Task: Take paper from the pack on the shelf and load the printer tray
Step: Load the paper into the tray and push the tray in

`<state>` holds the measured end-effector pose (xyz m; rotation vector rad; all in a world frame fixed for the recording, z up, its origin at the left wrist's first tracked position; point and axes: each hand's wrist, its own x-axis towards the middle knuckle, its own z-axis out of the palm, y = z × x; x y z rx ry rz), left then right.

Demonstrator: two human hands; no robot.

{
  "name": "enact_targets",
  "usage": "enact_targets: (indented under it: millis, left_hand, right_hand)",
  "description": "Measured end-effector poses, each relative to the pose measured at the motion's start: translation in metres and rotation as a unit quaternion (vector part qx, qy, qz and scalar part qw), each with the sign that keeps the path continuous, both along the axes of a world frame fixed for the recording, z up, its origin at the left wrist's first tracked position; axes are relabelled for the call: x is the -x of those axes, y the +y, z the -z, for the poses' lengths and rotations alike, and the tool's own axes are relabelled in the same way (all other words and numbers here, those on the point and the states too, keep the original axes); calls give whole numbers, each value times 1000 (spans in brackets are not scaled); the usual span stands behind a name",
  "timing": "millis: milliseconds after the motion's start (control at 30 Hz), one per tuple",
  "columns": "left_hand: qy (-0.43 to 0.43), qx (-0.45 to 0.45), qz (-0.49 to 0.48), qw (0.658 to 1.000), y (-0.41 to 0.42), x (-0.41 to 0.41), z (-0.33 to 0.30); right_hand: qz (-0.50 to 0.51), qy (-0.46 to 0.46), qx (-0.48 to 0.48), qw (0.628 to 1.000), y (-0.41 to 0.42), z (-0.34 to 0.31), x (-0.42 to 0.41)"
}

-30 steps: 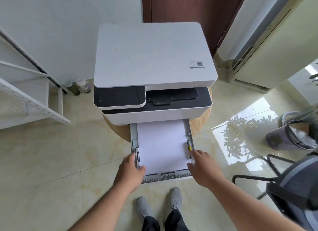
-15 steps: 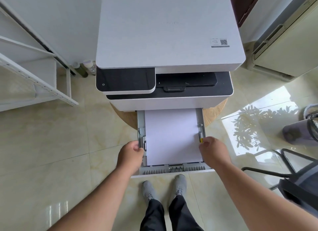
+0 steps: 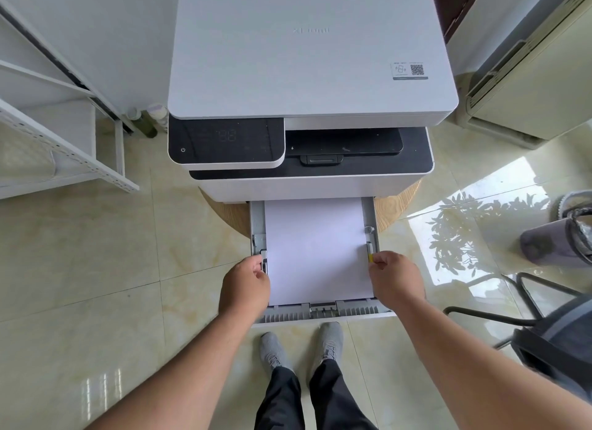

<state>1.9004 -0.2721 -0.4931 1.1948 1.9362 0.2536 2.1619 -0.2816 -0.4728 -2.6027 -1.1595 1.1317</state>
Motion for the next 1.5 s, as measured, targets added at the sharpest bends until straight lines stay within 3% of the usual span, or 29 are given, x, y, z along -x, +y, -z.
enact_targets:
  millis: [733,1200,1300,1400,1500]
  left_hand:
    - [46,-20,-4,999,4,2,5]
    - [1,-12,20,1000,4,8,2]
    - [-3,-23,61,998,-6,20,-7]
    - [81,-68,173,979,-23,35,-19]
    - [155,-7,273,949,-40,50,-20]
  right_hand:
    - [9,-33,2,999,2,7,-3]
    - [-48,-4,-6,999,-2,8,-12]
    - [-79,5,-12,997,-12,0,-17]
    - [-130,-42,-28,990,-29,-6,-21]
    - [-160,-60,-8,985,-48,-9,-25]
